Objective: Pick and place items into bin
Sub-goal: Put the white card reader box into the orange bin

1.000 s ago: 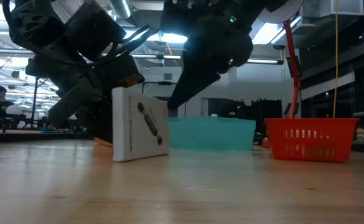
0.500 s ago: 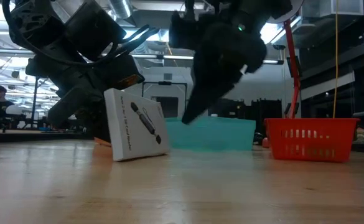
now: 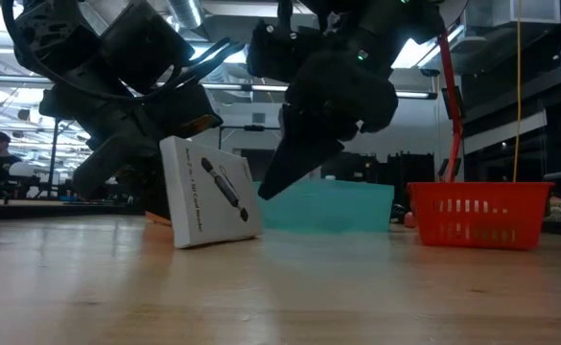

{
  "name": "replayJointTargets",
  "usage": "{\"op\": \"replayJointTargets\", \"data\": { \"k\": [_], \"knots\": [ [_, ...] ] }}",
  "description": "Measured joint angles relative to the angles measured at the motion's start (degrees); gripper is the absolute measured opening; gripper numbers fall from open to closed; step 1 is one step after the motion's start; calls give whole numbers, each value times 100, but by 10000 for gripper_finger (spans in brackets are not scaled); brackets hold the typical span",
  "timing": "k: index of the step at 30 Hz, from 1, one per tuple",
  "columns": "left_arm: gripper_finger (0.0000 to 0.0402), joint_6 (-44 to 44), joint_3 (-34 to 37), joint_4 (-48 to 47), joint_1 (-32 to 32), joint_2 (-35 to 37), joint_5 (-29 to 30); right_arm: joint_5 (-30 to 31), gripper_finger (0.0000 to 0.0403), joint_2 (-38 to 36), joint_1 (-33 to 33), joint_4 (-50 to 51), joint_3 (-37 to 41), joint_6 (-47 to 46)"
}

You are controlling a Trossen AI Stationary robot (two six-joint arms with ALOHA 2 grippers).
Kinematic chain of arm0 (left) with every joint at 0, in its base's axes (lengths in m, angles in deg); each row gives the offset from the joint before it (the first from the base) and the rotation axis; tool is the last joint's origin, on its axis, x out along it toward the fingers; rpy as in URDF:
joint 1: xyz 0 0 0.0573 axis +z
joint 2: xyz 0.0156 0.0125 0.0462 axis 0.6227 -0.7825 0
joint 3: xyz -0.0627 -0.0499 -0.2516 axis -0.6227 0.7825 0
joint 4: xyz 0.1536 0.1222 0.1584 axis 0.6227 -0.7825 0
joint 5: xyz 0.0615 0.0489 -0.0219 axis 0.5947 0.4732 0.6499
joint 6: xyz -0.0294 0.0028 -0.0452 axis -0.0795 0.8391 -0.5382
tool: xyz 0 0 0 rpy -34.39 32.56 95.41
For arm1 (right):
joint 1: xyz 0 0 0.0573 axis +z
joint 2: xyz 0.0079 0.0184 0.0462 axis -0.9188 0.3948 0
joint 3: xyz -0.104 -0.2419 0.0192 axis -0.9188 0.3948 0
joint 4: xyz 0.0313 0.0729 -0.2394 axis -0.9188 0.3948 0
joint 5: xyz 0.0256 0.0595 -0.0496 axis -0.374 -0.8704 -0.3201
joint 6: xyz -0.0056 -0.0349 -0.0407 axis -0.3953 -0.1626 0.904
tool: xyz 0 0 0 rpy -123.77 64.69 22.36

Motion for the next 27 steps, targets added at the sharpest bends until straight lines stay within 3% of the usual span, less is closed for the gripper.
{"op": "replayJointTargets", "data": {
  "k": [13, 27],
  "knots": [
    [3, 177, -304, -530, -18, 19, 31, -129, 0, 492, -50, -200, 2, -340],
    [3, 187, -328, -568, -44, 19, 48, 128, 0, 507, -90, -574, 2, -138]
  ]
}}
